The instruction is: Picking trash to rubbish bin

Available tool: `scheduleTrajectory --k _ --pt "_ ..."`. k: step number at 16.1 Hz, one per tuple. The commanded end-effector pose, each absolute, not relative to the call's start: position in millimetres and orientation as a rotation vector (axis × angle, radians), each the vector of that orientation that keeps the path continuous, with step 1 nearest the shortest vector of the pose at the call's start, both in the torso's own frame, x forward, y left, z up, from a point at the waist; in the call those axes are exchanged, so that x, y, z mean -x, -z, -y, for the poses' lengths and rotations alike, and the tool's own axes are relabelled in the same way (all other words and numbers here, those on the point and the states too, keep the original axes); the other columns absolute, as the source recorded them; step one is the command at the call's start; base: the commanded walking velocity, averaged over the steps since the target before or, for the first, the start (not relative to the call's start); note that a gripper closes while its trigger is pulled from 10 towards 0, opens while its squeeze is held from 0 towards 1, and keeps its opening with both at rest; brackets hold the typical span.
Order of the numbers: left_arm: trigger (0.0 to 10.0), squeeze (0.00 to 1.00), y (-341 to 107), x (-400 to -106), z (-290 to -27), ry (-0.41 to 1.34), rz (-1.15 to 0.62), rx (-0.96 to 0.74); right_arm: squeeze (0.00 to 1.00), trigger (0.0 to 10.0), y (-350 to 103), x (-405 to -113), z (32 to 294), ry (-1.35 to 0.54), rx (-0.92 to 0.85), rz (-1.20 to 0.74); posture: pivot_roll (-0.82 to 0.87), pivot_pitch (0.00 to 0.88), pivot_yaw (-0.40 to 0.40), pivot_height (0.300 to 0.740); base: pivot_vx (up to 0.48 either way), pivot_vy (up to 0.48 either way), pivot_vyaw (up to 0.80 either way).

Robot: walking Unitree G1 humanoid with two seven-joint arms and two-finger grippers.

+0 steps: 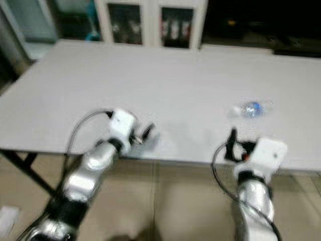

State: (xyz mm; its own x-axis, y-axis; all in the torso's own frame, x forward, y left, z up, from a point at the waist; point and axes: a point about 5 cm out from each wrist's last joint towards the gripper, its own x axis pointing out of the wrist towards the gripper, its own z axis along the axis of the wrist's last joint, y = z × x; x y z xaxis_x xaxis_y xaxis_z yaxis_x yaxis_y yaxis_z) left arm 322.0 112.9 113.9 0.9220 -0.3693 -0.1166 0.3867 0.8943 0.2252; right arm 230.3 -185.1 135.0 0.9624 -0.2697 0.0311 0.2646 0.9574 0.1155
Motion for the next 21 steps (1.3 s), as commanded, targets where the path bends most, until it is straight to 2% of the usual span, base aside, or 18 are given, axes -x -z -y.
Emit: scheduleTrajectory --k 1,14,21 --pt "10.0 0.00 -112.0 -320.8 -105.0 0.410 -0.080 -0.235 0.00 10.0 -133.9 -227.3 191.4 0.297 -0.103 0.036 0.16 0.076 -0.049 0.740 0.439 0.000 0.00" --pt "10.0 0.00 -106.3 -319.0 -105.4 0.413 -0.107 -0.250 0.00 10.0 -133.9 -231.2 189.1 0.309 -0.112 0.016 0.17 0.082 -0.055 0.740 0.447 0.000 0.00" --pt "10.0 0.00 -108.1 -318.6 -106.4 0.420 -0.100 -0.245 0.00 10.0 -131.8 -243.4 190.4 0.370 -0.154 -0.030 0.18 0.090 -0.050 0.740 0.000 0.000 0.00"
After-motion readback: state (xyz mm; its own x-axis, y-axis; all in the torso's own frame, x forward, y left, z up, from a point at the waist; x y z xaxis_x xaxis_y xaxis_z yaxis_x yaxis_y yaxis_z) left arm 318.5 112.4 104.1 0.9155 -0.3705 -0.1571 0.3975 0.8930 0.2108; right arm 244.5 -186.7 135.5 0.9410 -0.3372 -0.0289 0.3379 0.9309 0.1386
